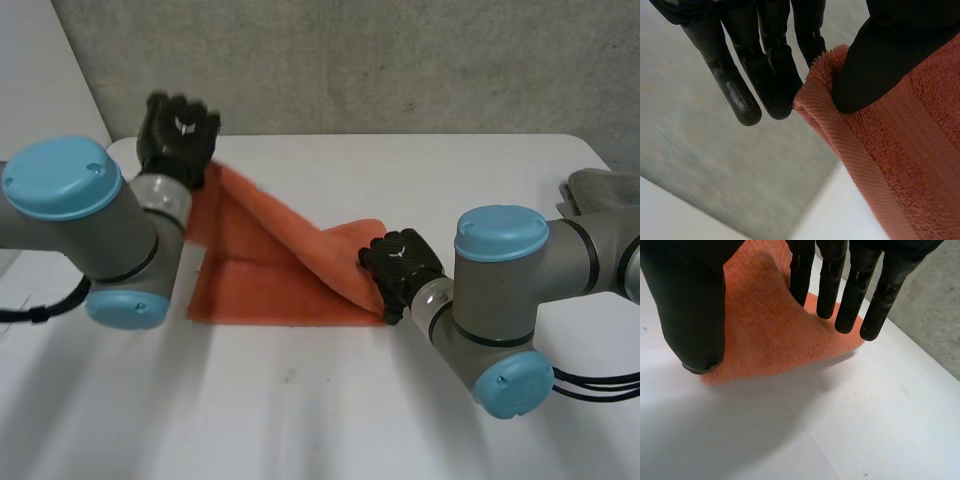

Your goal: Fold the laundry.

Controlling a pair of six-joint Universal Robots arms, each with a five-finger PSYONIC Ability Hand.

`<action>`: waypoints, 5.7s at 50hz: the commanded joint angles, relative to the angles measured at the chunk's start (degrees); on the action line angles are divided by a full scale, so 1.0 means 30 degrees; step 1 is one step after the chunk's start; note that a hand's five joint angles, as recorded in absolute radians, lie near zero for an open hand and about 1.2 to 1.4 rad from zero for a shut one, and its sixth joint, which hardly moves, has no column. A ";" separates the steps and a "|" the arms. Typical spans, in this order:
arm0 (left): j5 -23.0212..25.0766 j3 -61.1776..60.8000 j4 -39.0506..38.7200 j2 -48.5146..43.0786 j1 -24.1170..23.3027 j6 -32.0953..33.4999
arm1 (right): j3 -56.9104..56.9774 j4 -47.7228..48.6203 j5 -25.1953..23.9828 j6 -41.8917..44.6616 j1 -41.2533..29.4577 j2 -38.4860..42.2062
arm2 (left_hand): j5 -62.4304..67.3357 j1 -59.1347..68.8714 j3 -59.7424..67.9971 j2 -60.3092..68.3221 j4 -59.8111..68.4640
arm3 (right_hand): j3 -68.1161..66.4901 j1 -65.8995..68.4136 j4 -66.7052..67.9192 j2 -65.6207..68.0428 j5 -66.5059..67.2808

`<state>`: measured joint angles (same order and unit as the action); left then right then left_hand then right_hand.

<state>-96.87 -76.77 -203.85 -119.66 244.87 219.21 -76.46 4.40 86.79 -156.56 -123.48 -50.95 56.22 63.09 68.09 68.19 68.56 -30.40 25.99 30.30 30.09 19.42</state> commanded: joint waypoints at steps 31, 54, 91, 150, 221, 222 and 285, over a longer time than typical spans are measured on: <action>-0.2310 -0.6960 -0.0782 0.1856 -0.0120 -0.0091 | 0.0672 0.0436 0.0074 -0.0691 -0.0206 0.1660 | -1.4409 -1.3364 -1.5030 -1.5064 -1.5188 | -0.4213 0.5684 0.4249 0.4319 0.4539; -0.2310 -0.7252 0.0095 0.3849 0.0027 -0.0646 | -0.4920 0.0319 -0.1771 -0.1868 0.4625 -0.3348 | -1.4631 -1.3587 -1.5253 -1.5287 -1.5410 | -1.6533 1.8004 1.6568 1.6638 1.6859; -0.2164 -0.3592 0.0917 0.3618 -0.2138 -0.6917 | -0.4190 0.3747 -0.5728 0.1894 -0.1937 -0.3377 | -1.7998 -1.6954 -1.8620 -1.8654 -1.8777 | 0.6800 -0.5329 -0.6765 -0.6695 -0.6475; 0.1377 0.0277 0.8300 0.2587 -0.4809 -0.7209 | -0.4596 0.0286 -0.1890 -0.2070 0.3281 -0.5806 | -1.7717 -1.6672 -1.8339 -1.8372 -1.8496 | 0.6800 -0.5329 -0.6765 -0.6695 -0.6475; 0.7358 0.0071 1.1376 0.5462 -0.2112 -1.0931 | -0.6887 0.9021 -0.0453 0.0655 -0.0821 -0.0859 | -1.7324 -1.6280 -1.7946 -1.7980 -1.8103 | -1.6533 1.8004 1.6568 1.6638 1.6859; 0.7358 0.0042 1.1376 0.5462 -0.2112 -1.0931 | -0.6828 0.8991 -0.0453 0.0655 -0.0792 -0.0859 | -1.7324 -1.6280 -1.7946 -1.7980 -1.8103 | -1.6533 1.8004 1.6568 1.6638 1.6859; 0.7387 -0.0368 1.0351 0.5257 -0.2493 -1.2337 | 1.6003 0.2136 -1.2201 0.0449 1.7076 0.7873 | -1.7269 -1.6224 -1.7891 -1.7924 -1.8048 | -1.6533 1.8004 1.6568 1.6638 1.6859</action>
<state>-74.63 -77.54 -172.08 -103.59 237.57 182.13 -17.38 10.36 52.82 -156.55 -76.51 -26.27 2.94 13.97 13.54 13.11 13.08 -67.82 43.69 68.22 67.45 57.00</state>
